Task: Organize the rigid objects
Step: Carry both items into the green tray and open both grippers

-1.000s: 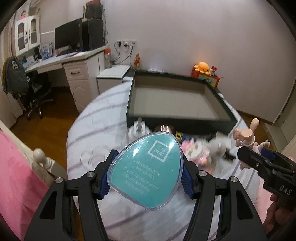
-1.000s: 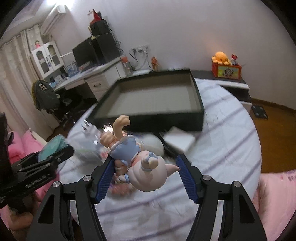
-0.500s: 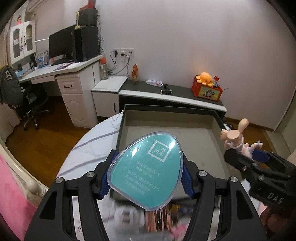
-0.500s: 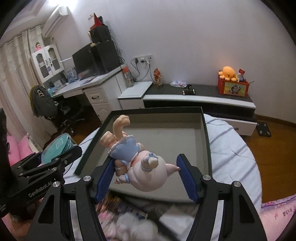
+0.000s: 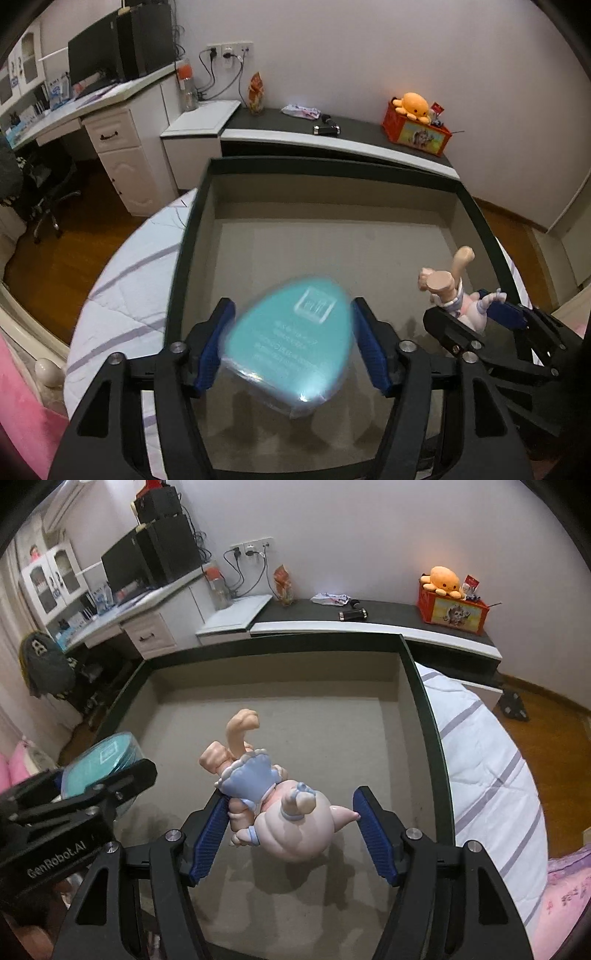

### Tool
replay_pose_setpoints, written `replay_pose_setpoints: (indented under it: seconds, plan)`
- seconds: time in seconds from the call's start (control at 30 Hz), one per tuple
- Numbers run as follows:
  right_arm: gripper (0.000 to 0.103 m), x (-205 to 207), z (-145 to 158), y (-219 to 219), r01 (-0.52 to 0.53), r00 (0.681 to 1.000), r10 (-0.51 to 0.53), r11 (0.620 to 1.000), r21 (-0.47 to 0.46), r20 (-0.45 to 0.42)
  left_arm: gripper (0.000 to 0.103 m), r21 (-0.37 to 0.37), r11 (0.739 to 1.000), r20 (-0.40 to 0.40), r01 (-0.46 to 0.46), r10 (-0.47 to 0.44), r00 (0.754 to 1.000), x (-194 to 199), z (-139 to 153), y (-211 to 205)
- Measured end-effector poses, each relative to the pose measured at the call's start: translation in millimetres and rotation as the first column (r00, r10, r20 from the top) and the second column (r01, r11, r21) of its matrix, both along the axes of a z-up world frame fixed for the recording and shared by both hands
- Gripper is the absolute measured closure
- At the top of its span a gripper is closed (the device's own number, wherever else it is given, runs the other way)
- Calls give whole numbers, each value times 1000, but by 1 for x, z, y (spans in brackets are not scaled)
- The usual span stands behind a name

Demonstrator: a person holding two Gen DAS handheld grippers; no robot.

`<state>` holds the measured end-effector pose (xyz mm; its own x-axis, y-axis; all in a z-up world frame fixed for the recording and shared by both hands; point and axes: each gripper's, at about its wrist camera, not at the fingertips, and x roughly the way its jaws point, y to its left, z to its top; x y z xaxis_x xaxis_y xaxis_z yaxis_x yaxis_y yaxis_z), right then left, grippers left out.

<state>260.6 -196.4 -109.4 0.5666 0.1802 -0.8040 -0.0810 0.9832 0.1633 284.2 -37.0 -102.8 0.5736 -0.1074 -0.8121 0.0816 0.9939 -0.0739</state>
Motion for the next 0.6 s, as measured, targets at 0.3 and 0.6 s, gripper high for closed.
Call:
replay_pose_setpoints:
  seconds: [0.3, 0.6]
  plan:
    - [0, -11, 14, -10, 26, 999, -26, 1000, 14, 26, 6, -44, 998, 117, -41, 46, 992, -26, 33, 23]
    - [0, -64, 54, -12, 73, 987, -78, 997, 40, 138, 0, -16, 994, 320, -109, 109, 941, -102, 85, 49]
